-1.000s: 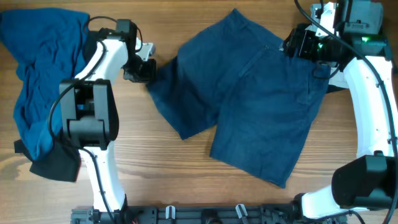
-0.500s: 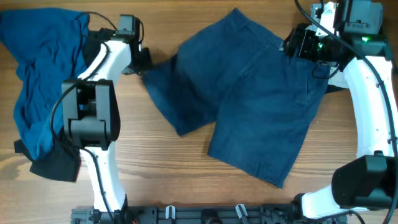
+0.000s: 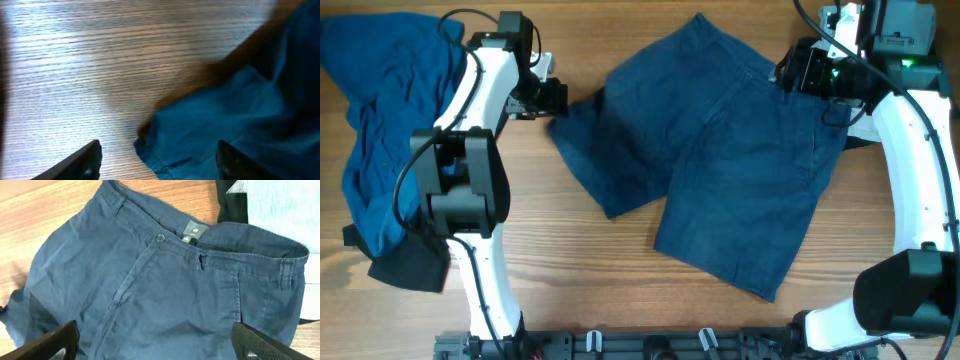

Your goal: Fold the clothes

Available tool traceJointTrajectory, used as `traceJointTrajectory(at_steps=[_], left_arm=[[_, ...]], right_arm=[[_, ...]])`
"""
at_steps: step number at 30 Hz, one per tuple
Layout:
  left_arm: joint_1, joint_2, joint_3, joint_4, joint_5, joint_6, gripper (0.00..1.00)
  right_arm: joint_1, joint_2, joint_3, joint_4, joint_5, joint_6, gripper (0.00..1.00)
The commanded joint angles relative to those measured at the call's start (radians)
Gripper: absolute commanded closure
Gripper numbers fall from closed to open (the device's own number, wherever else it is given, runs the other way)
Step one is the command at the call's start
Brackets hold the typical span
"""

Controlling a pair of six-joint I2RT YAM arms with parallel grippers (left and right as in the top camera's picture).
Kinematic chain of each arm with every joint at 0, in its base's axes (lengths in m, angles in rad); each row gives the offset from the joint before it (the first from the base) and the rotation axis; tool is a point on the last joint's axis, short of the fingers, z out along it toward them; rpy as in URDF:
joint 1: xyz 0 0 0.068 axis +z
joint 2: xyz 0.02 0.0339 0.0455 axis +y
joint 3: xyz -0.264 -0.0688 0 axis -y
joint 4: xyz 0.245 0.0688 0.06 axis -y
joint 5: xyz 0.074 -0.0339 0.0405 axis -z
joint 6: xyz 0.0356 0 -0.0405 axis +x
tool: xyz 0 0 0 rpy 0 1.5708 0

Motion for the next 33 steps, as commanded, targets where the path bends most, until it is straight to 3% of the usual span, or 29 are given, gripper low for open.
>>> traceJointTrajectory(at_steps=[1, 6, 8, 9, 10, 11, 18, 23, 25, 26, 28, 30, 33], left_arm=[[-0.027, 0.010, -0.059, 0.033, 0.034, 0.080, 0.25], [-0.074, 0.010, -0.172, 0.128, 0.029, 0.080, 0.26], [-0.074, 0.010, -0.174, 0.127, 0.030, 0.073, 0.42], [-0.074, 0.010, -0.174, 0.124, 0.029, 0.042, 0.62], [-0.074, 0.010, -0.174, 0.122, 0.021, 0.011, 0.91], [-0.074, 0.010, -0.174, 0.120, -0.007, -0.033, 0.96], [-0.059, 0.009, -0.155, 0.203, -0.314, -0.227, 0.96], [-0.009, 0.009, -0.047, 0.369, -0.417, -0.153, 0.96], [0.013, 0.009, -0.025, 0.546, -0.419, -0.095, 0.96], [0.016, 0.009, -0.025, 0.619, -0.419, -0.068, 0.91], [0.010, 0.008, -0.021, 0.752, -0.419, -0.051, 0.00], [-0.020, -0.026, -0.008, 0.705, -0.419, -0.053, 0.00], [-0.079, -0.129, -0.008, 0.447, -0.360, -0.055, 0.00]], right_arm=[[0.003, -0.010, 0.013, -0.006, -0.013, -0.018, 0.02], [0.003, -0.010, 0.013, -0.010, -0.013, -0.019, 0.02], [0.003, -0.010, 0.013, -0.011, -0.013, -0.019, 0.02], [0.003, -0.010, 0.013, -0.013, -0.013, -0.019, 0.02], [0.003, -0.010, 0.013, -0.014, -0.013, -0.018, 0.02], [0.003, -0.010, 0.013, -0.015, -0.013, -0.018, 0.02], [0.003, -0.010, 0.013, -0.012, -0.013, -0.018, 0.02], [0.003, -0.010, 0.013, -0.010, -0.013, -0.018, 0.02], [0.003, -0.010, 0.013, -0.009, -0.013, -0.018, 0.02], [0.003, -0.010, 0.013, -0.009, -0.013, -0.018, 0.02], [0.003, -0.010, 0.013, -0.009, -0.013, -0.019, 0.02], [0.003, -0.010, 0.013, -0.009, -0.013, -0.022, 0.02], [0.003, -0.010, 0.013, -0.011, -0.012, -0.048, 0.01]])
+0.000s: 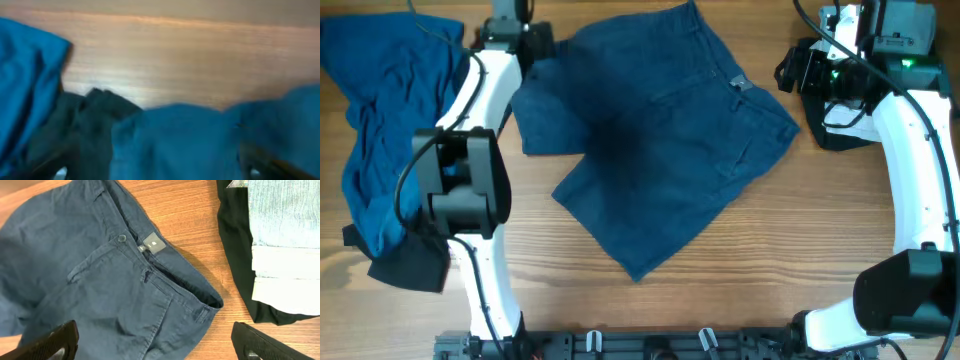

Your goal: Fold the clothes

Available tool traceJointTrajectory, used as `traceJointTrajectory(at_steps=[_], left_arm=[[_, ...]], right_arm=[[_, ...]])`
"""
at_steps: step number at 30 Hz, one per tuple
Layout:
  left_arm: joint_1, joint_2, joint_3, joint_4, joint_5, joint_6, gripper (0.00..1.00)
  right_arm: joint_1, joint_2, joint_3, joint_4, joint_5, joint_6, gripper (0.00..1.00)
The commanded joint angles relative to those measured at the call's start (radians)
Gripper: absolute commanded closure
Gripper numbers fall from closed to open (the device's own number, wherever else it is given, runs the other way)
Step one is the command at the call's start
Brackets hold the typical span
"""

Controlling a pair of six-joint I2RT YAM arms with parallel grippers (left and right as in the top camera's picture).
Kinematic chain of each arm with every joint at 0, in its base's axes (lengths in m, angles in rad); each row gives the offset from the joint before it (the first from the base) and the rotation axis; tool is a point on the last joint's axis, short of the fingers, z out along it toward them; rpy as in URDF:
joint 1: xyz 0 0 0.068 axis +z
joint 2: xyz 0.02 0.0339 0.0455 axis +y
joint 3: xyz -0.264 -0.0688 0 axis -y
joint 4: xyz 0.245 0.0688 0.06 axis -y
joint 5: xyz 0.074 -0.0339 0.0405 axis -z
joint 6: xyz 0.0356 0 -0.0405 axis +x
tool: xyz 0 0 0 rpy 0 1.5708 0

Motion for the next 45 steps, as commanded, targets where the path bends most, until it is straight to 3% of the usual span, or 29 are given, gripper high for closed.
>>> traceJointTrajectory(at_steps=[1, 4, 8, 16, 24, 27, 30, 37, 45], left_arm=[[-0.089, -0.166, 0.013, -0.298, 0.108, 0.015, 0.00], [-0.184, -0.230, 0.013, -0.684, 0.330, -0.004, 0.00], [-0.286, -0.228, -0.022, -0.884, 0.332, -0.085, 0.00], [-0.558, -0.236, -0.345, -0.795, 0.328, -0.203, 0.00], [-0.644, -0.259, -0.600, -0.597, 0.327, -0.332, 0.08], [-0.596, -0.259, -0.728, -0.492, 0.325, -0.450, 0.08], [-0.462, -0.259, -0.833, -0.383, 0.320, -0.566, 0.01], [-0.132, -0.259, -0.841, -0.272, 0.335, -0.557, 0.00], [0.112, -0.259, -0.841, -0.250, 0.323, -0.504, 0.00]], right_arm=[[0.003, -0.010, 0.013, -0.003, -0.012, -0.037, 0.01], [0.003, -0.009, 0.011, -0.042, 0.005, -0.036, 0.00], [-0.006, -0.008, -0.005, -0.091, 0.070, -0.027, 0.00], [-0.029, -0.008, -0.005, -0.039, 0.060, -0.012, 0.01], [-0.029, -0.008, -0.005, -0.028, 0.044, -0.029, 0.00], [-0.029, -0.008, -0.005, -0.028, 0.029, -0.032, 0.00], [-0.029, -0.008, -0.005, -0.027, 0.012, -0.033, 0.00], [-0.029, -0.008, -0.005, -0.027, 0.010, -0.033, 0.00], [-0.029, -0.005, -0.005, -0.029, 0.010, -0.035, 0.01]])
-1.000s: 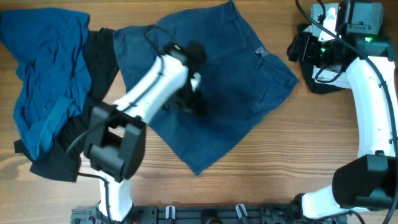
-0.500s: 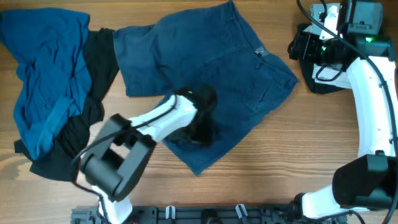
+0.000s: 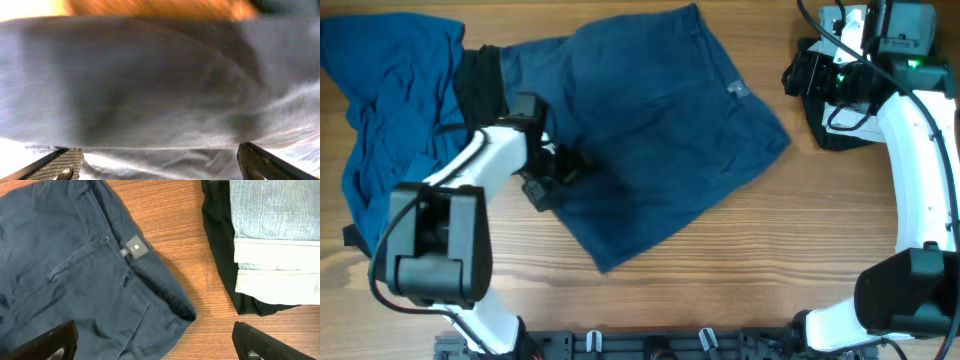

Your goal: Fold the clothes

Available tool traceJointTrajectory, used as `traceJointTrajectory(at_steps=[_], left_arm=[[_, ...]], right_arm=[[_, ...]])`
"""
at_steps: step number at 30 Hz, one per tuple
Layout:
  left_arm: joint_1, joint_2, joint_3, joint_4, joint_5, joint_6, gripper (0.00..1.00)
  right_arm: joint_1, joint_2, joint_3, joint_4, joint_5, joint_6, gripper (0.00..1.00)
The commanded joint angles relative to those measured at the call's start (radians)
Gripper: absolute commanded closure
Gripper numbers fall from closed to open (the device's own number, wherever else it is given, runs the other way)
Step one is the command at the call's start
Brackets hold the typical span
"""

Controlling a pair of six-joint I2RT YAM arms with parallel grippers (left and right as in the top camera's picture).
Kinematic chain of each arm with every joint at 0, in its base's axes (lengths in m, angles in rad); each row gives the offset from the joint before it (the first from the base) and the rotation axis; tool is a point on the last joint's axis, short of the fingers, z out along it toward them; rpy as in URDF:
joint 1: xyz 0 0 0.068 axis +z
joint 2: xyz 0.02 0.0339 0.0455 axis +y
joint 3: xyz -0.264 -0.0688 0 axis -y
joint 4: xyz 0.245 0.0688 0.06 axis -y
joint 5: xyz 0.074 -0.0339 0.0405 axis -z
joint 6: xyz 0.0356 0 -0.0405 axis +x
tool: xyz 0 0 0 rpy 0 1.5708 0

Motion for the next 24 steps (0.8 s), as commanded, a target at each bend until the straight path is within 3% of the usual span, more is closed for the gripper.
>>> traceJointTrajectory(at_steps=[1, 5, 9, 13, 15, 20, 22, 24], left_arm=[[0.173, 0.131, -0.084, 0.070, -0.292, 0.117, 0.00], [0.288, 0.130, -0.080, 0.098, -0.272, 0.184, 0.00], [0.279, 0.065, -0.013, 0.061, -0.190, 0.252, 0.00], [0.245, -0.196, 0.051, -0.061, -0.187, 0.252, 0.00], [0.219, -0.315, 0.050, -0.114, -0.187, 0.227, 0.00], [0.045, -0.541, 0.050, -0.284, -0.288, 0.026, 0.00], [-0.064, -0.558, 0.049, -0.413, -0.435, -0.196, 0.00], [-0.130, -0.558, 0.029, -0.459, -0.491, -0.368, 0.00]], right_arm=[[-0.005, 0.000, -0.003, -0.003, -0.023, -0.020, 0.00], [-0.005, 0.044, -0.004, -0.031, -0.024, 0.021, 0.00], [-0.005, 0.051, -0.003, -0.032, -0.024, 0.136, 0.00], [-0.005, 0.016, 0.000, -0.078, -0.071, 0.218, 0.00], [0.000, -0.013, 0.000, -0.114, -0.068, 0.346, 0.00], [0.081, -0.043, -0.003, -0.253, 0.085, 0.540, 0.00], [0.136, -0.043, -0.037, -0.278, 0.127, 0.590, 0.00], [0.173, -0.043, -0.104, -0.278, 0.183, 0.680, 0.01]])
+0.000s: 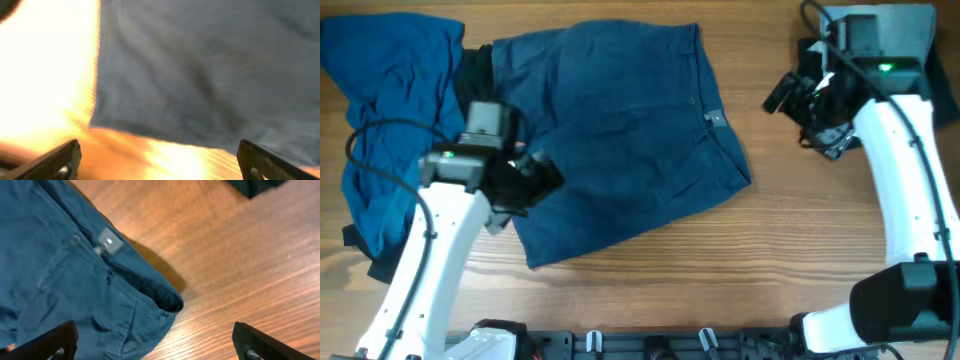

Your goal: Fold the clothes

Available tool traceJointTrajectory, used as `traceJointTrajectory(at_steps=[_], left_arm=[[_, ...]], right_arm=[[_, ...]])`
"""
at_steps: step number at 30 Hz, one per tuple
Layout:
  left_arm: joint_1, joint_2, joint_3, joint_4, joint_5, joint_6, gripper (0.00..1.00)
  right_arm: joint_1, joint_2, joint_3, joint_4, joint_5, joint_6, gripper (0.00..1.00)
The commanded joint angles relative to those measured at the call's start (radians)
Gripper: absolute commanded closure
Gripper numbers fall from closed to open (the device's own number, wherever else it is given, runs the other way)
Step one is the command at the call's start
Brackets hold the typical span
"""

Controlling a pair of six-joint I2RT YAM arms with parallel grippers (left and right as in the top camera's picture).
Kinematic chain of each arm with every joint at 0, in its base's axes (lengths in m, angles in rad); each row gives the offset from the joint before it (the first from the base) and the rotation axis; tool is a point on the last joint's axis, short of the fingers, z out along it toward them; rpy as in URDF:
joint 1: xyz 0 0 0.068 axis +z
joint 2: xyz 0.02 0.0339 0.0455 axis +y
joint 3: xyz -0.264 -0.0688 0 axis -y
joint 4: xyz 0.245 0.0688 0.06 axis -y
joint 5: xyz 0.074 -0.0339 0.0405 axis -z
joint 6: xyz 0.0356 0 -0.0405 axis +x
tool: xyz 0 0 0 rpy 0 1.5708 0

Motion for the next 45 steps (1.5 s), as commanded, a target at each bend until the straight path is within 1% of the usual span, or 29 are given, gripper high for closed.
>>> traceJointTrajectory(at_steps=[1, 3, 5, 6, 8, 9, 10, 13, 14, 17, 18, 21, 22, 23, 25, 29, 30, 31, 32, 34, 35, 36, 38, 40, 42, 45], left_arm=[[-0.107, -0.012, -0.035, -0.043, -0.169, -0.404, 0.01], [-0.140, -0.012, -0.071, -0.042, -0.196, -0.550, 0.02], [-0.154, -0.012, -0.132, -0.039, -0.241, -0.748, 0.04], [-0.154, -0.012, -0.193, -0.034, -0.238, -0.892, 0.06], [-0.154, -0.012, -0.283, -0.012, -0.198, -1.115, 0.11], [-0.154, -0.012, -0.325, 0.019, -0.165, -1.189, 0.13], [-0.154, -0.012, -0.356, 0.059, -0.142, -1.218, 0.11], [-0.154, -0.012, -0.454, 0.214, -0.066, -1.219, 0.09], [-0.154, -0.012, -0.478, 0.238, -0.044, -1.219, 0.11], [-0.154, -0.012, -0.483, 0.226, -0.031, -1.218, 0.11], [-0.156, -0.012, -0.483, 0.227, -0.039, -1.219, 0.12], [-0.156, -0.012, -0.491, 0.254, -0.124, -1.218, 0.13], [-0.156, -0.012, -0.501, 0.255, -0.127, -1.218, 0.13], [-0.156, -0.012, -0.512, 0.256, -0.128, -1.218, 0.15], [-0.156, -0.012, -0.554, 0.278, -0.180, -1.218, 0.17], [-0.156, -0.012, -0.641, 0.423, -0.216, -1.218, 0.19], [-0.156, -0.012, -0.655, 0.458, -0.238, -1.218, 0.23], [-0.156, -0.012, -0.672, 0.496, -0.266, -1.218, 0.33], [-0.156, -0.012, -0.683, 0.519, -0.280, -1.218, 0.50], [-0.156, -0.009, -0.687, 0.525, -0.294, -1.218, 0.64], [-0.156, -0.009, -0.687, 0.524, -0.304, -1.218, 0.67], [-0.156, -0.009, -0.687, 0.525, -0.310, -1.218, 0.95], [-0.156, -0.010, -0.687, 0.524, -0.307, -1.213, 0.96], [-0.156, -0.010, -0.687, 0.524, -0.286, -1.166, 0.96], [-0.156, -0.010, -0.687, 0.521, -0.261, -1.089, 0.96], [-0.156, -0.010, -0.687, 0.498, -0.241, -1.083, 0.96]], right_arm=[[0.058, -0.014, -0.132, -0.001, 0.111, 0.205, 0.01], [0.058, -0.014, -0.223, 0.074, 0.105, 0.274, 0.04], [0.058, -0.014, -0.312, 0.198, 0.052, 0.309, 0.10], [0.058, -0.014, -0.374, 0.294, -0.024, 0.309, 0.13], [0.062, -0.014, -0.440, 0.398, -0.087, 0.309, 0.14], [0.067, -0.014, -0.457, 0.430, -0.093, 0.308, 0.15], [0.082, -0.014, -0.476, 0.467, -0.093, 0.307, 0.15], [0.151, -0.013, -0.509, 0.517, -0.085, 0.284, 0.15], [0.177, -0.013, -0.518, 0.518, -0.077, 0.283, 0.14], [0.222, -0.013, -0.554, 0.517, -0.064, 0.267, 0.14], [0.225, -0.013, -0.564, 0.518, -0.058, 0.257, 0.14], [0.225, -0.013, -0.589, 0.534, -0.051, 0.233, 0.14], [0.225, -0.013, -0.594, 0.536, -0.051, 0.229, 0.14], [0.225, -0.013, -0.598, 0.537, -0.051, 0.226, 0.14], [0.225, -0.013, -0.602, 0.555, -0.051, 0.184, 0.14], [0.225, -0.013, -0.603, 0.576, -0.051, 0.141, 0.14], [0.225, -0.013, -0.603, 0.583, -0.051, 0.121, 0.14], [0.225, -0.013, -0.603, 0.586, -0.051, 0.098, 0.14], [0.225, -0.013, -0.603, 0.585, -0.051, 0.096, 0.14], [0.225, -0.013, -0.603, 0.585, -0.051, 0.094, 0.14], [0.225, -0.013, -0.603, 0.585, -0.051, 0.094, 0.15], [0.225, -0.013, -0.603, 0.585, -0.051, 0.089, 0.15], [0.225, -0.013, -0.603, 0.582, -0.051, 0.071, 0.15], [0.225, -0.013, -0.603, 0.574, -0.051, 0.071, 0.18], [0.225, -0.013, -0.603, 0.571, -0.051, 0.072, 0.20], [0.225, -0.013, -0.609, 0.557, -0.051, 0.072, 0.22]])
